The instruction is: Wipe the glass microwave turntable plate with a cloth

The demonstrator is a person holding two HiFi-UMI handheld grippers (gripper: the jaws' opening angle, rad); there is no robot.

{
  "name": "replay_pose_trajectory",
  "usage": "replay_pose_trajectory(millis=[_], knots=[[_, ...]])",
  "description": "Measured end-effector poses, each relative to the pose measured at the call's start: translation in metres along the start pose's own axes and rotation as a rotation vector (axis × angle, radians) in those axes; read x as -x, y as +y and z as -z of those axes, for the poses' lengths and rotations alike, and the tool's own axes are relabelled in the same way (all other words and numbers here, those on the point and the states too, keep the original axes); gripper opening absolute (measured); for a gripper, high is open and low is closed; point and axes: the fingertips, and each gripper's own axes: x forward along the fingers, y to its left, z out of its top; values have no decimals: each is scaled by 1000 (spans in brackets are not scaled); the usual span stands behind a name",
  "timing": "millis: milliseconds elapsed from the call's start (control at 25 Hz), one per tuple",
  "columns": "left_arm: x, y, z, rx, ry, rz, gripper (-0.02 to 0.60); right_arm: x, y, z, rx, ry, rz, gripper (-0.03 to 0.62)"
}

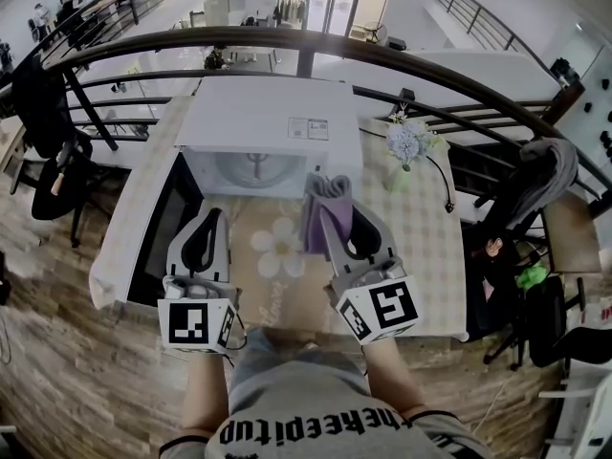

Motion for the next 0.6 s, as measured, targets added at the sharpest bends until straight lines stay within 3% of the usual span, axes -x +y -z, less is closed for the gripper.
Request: replay_pose_trajectory(millis=[600], knots=[[-2, -18, -5, -14, -9, 8, 11, 11, -11, -9, -12, -35, 7, 98]])
